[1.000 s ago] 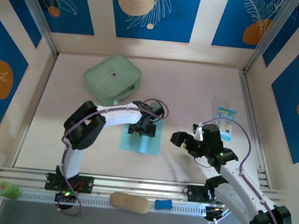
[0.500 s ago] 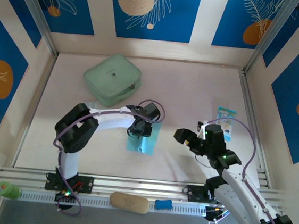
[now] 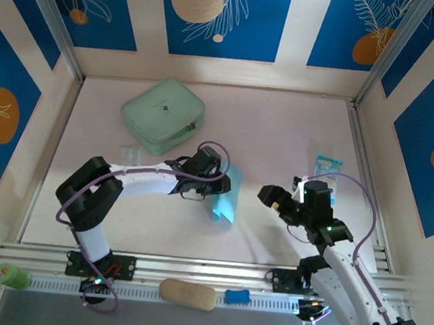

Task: Fold a paper plane with a square sheet of paper (pick it up from the middle)
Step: First fold the square sheet of paper in half at the center of the table.

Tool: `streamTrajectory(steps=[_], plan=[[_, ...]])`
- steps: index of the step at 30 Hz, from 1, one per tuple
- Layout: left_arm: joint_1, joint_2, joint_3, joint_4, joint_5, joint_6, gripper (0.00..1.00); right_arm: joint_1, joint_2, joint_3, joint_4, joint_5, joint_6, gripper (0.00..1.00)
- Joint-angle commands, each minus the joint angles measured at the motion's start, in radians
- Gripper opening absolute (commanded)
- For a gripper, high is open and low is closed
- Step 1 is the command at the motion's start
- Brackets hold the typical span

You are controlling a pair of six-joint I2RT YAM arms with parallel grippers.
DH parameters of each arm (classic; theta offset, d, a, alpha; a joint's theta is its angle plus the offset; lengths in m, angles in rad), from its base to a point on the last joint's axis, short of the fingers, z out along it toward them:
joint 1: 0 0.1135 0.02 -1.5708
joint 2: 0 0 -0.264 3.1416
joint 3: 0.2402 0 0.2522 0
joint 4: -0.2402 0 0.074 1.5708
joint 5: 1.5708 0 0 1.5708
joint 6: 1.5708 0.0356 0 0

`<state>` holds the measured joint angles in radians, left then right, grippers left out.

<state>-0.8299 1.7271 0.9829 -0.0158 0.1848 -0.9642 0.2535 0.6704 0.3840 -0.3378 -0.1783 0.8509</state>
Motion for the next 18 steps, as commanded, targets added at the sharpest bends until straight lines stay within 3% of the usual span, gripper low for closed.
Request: streamTrajectory(steps=[1,9,18], plan=[[0.009,-0.002,-0.047,0.257,0.148,-0.103,0.30,-0.031,-0.008,0.007,-0.014,-0.085,0.018,0.89],[0.009,0.029,-0.116,0.489,0.213,-0.224,0.30,-0.079,0.011,0.015,0.004,-0.175,0.033,0.86],[0.008,0.074,-0.162,0.595,0.215,-0.285,0.30,-0.086,0.028,0.012,0.037,-0.255,0.042,0.82]])
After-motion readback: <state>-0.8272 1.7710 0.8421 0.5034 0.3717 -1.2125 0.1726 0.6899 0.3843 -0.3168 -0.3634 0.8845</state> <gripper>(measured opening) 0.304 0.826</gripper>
